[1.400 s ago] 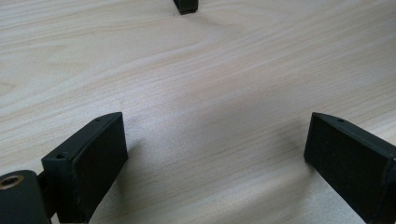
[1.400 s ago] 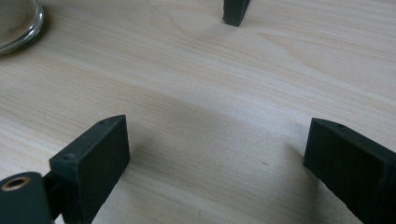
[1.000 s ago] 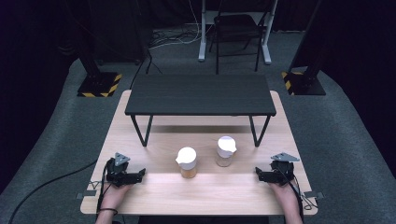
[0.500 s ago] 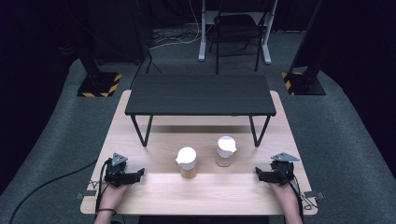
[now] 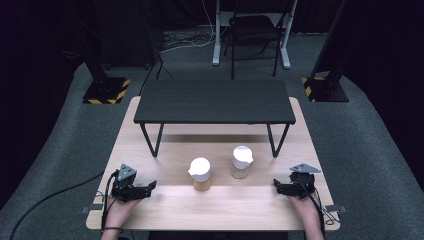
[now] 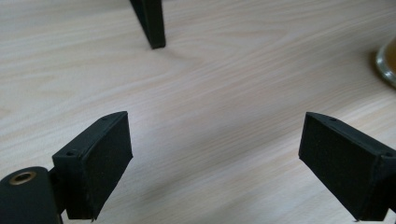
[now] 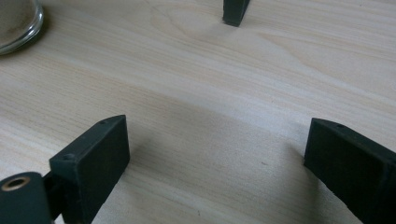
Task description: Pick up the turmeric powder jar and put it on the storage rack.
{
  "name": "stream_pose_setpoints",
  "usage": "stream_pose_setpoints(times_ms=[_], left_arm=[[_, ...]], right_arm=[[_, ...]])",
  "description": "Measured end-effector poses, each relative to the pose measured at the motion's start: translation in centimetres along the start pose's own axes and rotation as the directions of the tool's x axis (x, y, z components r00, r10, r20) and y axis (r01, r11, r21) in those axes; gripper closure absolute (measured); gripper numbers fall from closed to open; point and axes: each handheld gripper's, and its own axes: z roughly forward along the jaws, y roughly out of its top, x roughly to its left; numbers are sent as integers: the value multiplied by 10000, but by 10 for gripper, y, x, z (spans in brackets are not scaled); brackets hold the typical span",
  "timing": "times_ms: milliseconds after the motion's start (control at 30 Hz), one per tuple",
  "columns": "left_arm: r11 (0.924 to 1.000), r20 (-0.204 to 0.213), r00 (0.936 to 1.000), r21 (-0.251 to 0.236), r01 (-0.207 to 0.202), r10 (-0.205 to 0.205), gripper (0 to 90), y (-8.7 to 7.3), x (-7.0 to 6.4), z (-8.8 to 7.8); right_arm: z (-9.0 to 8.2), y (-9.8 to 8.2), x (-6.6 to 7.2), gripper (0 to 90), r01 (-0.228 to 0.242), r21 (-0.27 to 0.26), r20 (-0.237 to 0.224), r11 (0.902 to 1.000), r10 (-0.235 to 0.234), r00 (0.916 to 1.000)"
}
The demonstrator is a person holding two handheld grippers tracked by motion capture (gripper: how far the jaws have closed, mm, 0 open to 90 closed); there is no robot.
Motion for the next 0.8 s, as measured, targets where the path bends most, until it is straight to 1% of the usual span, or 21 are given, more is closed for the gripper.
stream_pose_setpoints(times_ms=[167,233,300,433,500,567,600,633,700,767,800], left_arm=[[9994,183,9996,-257,-221,225,89,2,-6,-8],[9992,233,9994,-316,-262,269,89,3,-7,-10],[9990,337,9992,-403,-205,219,90,3,-8,-12],[9973,471,9982,-656,-339,370,90,4,-11,-17],[9967,543,9978,-738,-348,388,90,4,-12,-18],[9959,584,9971,-790,-446,493,91,6,-15,-19],[9945,651,9961,-900,-529,588,90,7,-18,-20],[9945,651,9961,-900,-529,588,90,7,-18,-20],[9922,769,9938,-1019,-724,804,90,10,-25,-21],[9917,849,9928,-1042,-756,847,90,11,-26,-22],[9906,1005,9907,-1106,-806,919,90,13,-29,-22]], right_arm=[[0,0,0,60,0,-1,0,10000,0,10000],[0,0,0,61,-1,-1,0,10000,1,10000],[0,0,0,60,-1,0,0,10000,1,10000],[0,0,0,60,0,0,0,10000,0,10000],[0,0,0,60,1,0,2,10000,-1,10000],[0,0,0,60,-1,0,1,10000,1,10000],[0,0,0,60,-4,0,4,10000,4,10000],[0,0,0,60,-6,1,5,10000,6,10000],[0,0,0,60,-8,1,6,10000,8,10000],[0,0,0,60,-9,1,9,10000,9,10000],[0,0,0,60,-11,1,8,10000,11,10000]])
